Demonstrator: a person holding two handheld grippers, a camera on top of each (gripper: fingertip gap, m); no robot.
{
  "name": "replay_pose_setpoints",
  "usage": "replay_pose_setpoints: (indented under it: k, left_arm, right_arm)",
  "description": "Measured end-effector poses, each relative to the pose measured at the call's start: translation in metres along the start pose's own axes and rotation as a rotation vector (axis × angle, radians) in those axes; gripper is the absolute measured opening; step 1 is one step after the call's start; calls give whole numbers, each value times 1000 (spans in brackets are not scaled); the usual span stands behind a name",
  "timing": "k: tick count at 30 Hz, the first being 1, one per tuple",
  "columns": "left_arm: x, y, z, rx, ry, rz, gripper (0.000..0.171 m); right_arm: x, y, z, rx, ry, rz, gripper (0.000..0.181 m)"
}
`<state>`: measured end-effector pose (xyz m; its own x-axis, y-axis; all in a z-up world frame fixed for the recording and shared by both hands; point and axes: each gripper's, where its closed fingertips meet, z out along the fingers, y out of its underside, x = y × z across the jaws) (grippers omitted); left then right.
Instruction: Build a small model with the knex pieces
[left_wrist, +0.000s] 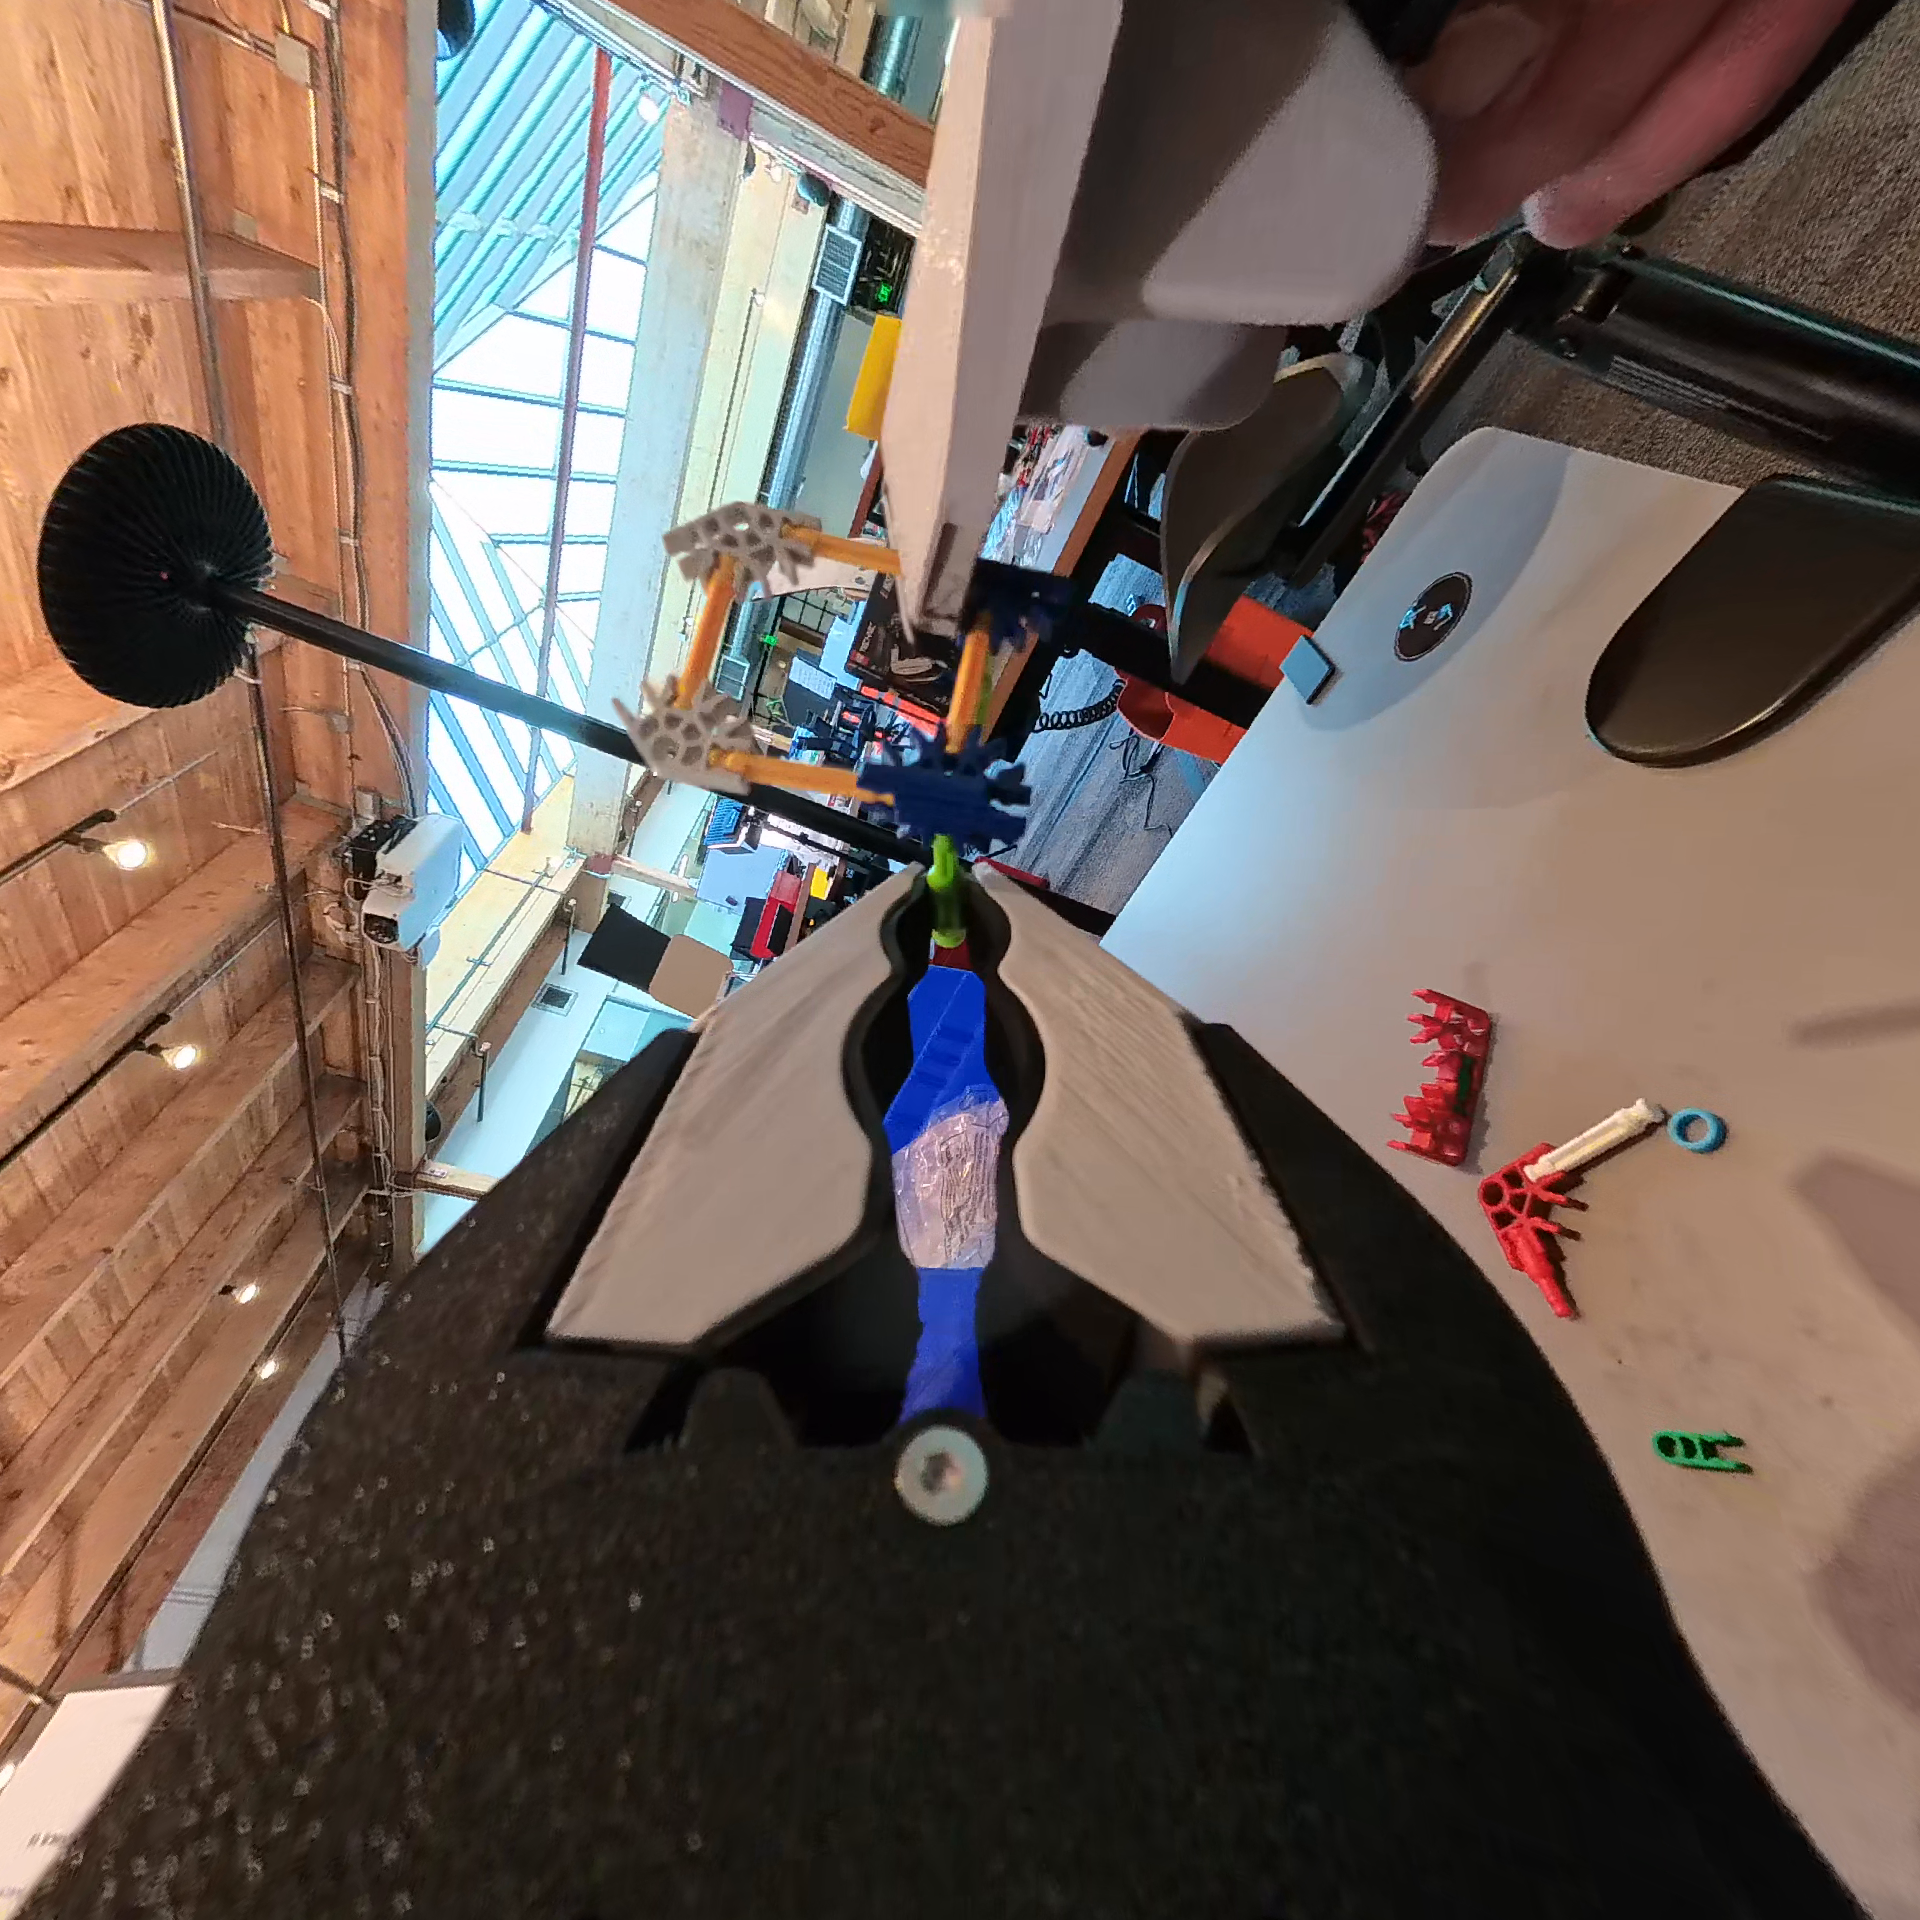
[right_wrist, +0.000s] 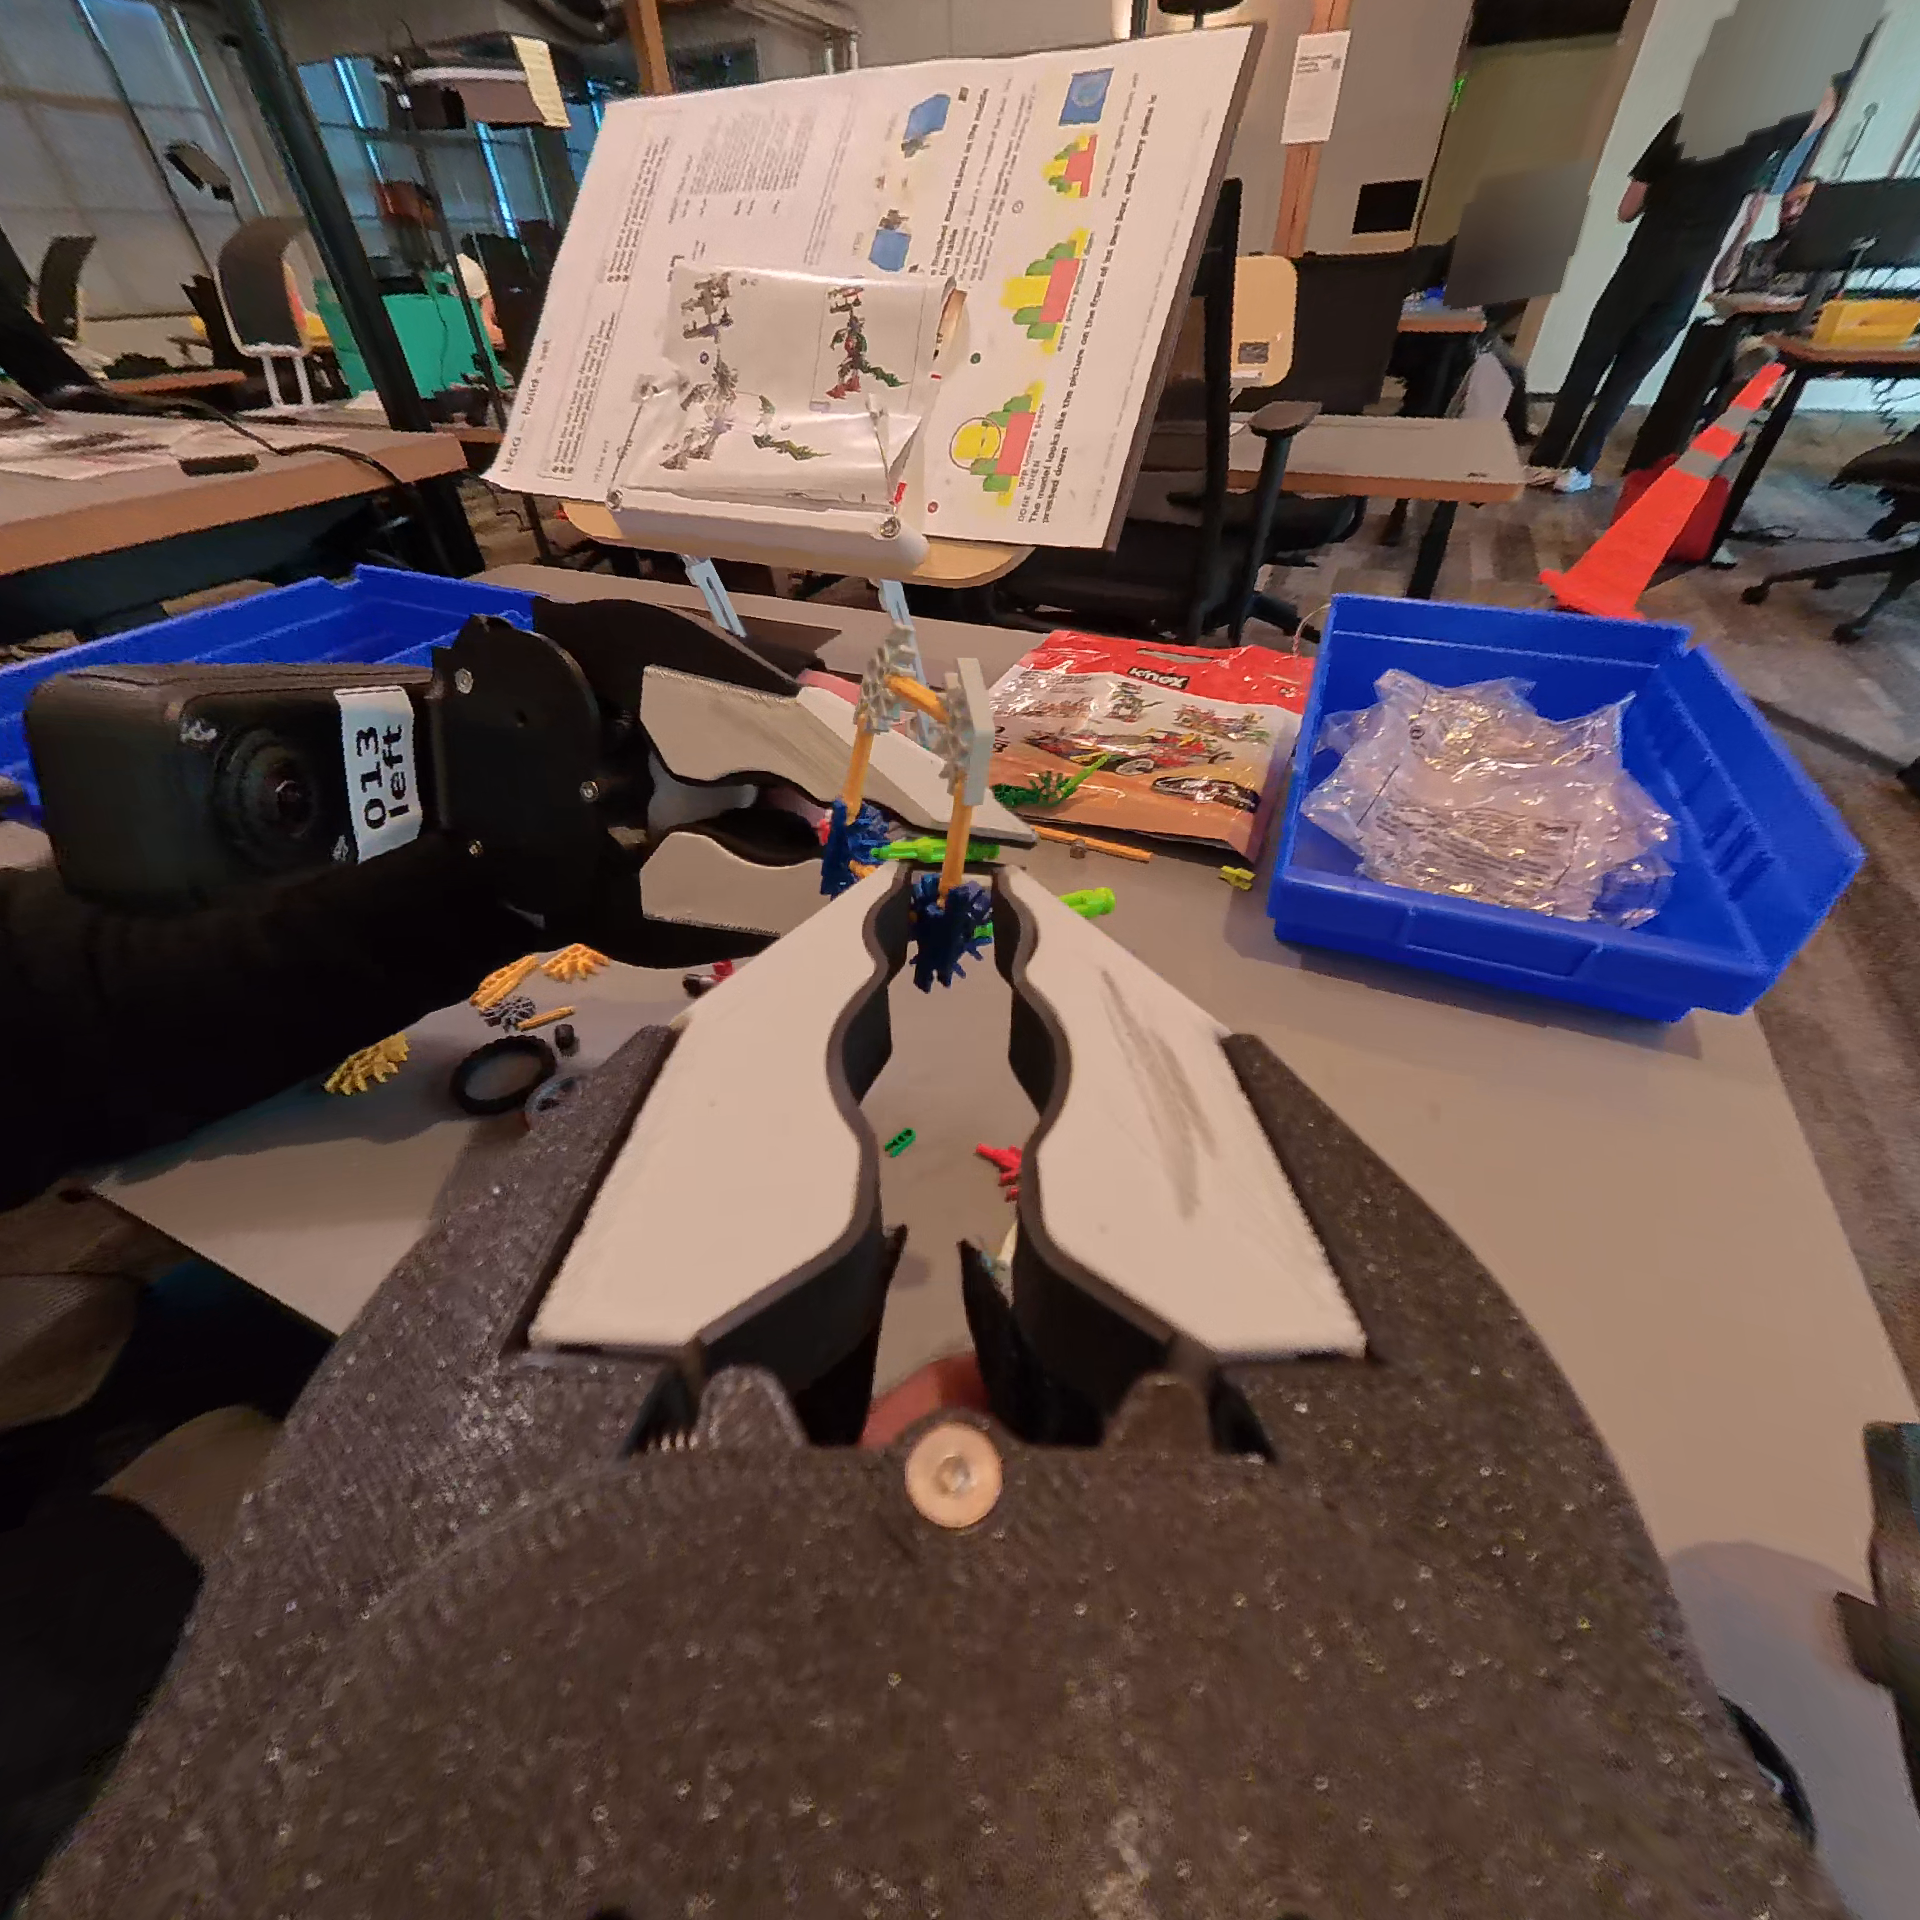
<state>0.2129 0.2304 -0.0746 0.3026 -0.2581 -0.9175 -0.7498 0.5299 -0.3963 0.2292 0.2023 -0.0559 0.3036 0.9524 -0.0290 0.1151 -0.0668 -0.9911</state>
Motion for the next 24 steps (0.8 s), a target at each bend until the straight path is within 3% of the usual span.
replay_pose_setpoints:
  k: [10,24]
  left_arm:
    - [-5,0,0,0,-18,-23,2]
    - [-9,-2,0,0,-30,-51,5]
  right_arm:
    - [1,-12,-3,19,117,-151,14]
    - [2,-12,-5,10,139,-164,14]
